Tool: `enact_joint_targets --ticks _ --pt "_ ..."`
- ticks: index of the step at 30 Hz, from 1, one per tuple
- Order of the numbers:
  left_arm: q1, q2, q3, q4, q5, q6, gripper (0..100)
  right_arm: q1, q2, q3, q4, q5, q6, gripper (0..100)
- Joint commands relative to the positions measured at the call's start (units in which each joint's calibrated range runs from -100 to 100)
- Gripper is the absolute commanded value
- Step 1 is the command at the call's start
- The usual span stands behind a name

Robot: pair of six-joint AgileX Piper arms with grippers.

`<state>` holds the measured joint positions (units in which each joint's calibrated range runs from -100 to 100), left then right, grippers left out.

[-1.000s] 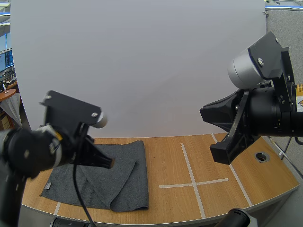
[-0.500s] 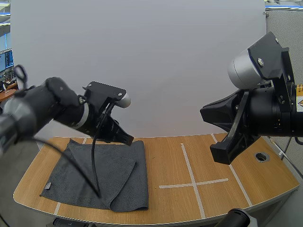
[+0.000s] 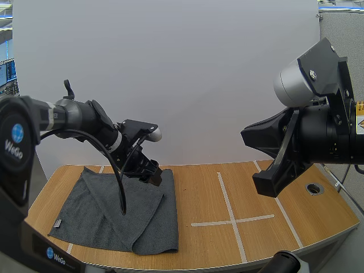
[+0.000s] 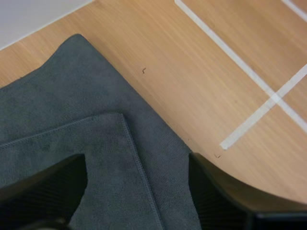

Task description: Fold the towel

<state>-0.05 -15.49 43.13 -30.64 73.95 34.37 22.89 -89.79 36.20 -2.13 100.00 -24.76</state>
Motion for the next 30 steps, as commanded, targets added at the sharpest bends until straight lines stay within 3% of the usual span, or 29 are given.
enact_joint_targets --ticks 1,6,12,17,20,30 --pt "-3.10 3.6 -0.7 2.8 -5.4 0.9 99 -0.2 -0.3 0.2 -0.3 0.0 -0.2 0" --pt "-5.37 6.3 -0.7 13.3 -14.5 -6.1 99 -0.2 -0.3 0.2 -0.7 0.0 -0.2 0" --pt "-7.47 9.9 -0.7 14.8 -19.0 -6.4 99 -0.2 -0.3 0.2 -1.7 0.0 -0.2 0" --pt "-9.66 12.8 -0.7 22.7 -23.0 -12.3 99 -1.1 -0.3 0.2 -1.7 0.0 -0.6 0" --pt "-10.26 14.6 -0.7 26.5 -25.2 -14.9 99 -1.4 -0.3 0.2 -1.6 0.0 -0.6 0" --pt "-10.67 19.4 -5.3 28.1 -25.4 -17.1 99 -2.2 -0.3 0.2 -1.6 0.0 -0.6 0"
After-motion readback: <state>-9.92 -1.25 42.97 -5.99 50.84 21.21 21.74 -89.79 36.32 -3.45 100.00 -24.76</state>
